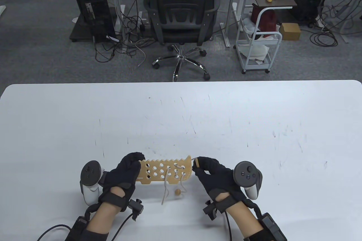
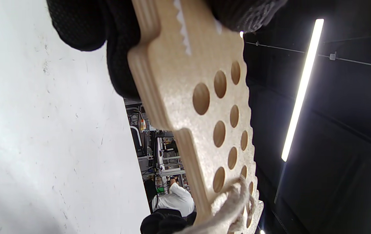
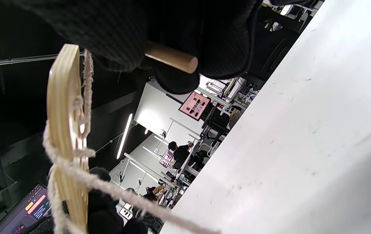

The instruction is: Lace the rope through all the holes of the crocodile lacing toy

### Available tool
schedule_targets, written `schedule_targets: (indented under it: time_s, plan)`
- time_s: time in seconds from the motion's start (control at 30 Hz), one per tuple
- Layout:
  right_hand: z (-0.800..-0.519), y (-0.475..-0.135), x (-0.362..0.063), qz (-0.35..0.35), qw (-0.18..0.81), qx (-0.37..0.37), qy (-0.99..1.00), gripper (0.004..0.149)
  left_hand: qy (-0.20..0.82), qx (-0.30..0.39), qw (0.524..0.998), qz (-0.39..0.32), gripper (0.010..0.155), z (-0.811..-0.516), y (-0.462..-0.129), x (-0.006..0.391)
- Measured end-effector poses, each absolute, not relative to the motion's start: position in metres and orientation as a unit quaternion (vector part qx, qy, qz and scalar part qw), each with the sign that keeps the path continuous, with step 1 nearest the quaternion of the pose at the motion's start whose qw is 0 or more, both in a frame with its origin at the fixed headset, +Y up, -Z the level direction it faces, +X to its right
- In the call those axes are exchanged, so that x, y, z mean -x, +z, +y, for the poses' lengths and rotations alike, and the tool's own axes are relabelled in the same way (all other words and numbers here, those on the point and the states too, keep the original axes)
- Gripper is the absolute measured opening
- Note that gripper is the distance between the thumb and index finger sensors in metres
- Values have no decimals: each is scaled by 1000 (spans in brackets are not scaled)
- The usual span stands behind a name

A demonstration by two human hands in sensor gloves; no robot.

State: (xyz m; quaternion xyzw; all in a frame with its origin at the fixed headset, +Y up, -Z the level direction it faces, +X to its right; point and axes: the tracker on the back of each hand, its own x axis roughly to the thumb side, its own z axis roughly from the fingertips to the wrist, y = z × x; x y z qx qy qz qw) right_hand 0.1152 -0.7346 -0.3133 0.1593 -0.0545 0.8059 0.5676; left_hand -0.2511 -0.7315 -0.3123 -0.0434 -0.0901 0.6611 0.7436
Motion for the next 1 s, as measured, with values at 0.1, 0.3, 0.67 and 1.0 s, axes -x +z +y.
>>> schedule_targets:
  time_s: [0.1,0.3,0.67,1.0]
  plan:
    - [-734,-314,-119,-59,573,-151,804,42,662,40,743,-85,51,-731,-313,253]
    - [-732,-315,-126,-69,583,-135,798,42,667,29,741,-73,51,-731,-314,260]
    - [-727,-317,-143,-87,611,-107,780,43,670,15,741,-49,51,-733,-317,271]
    - [-724,-319,-159,-108,629,-83,765,42,675,1,737,-28,51,-734,-319,282]
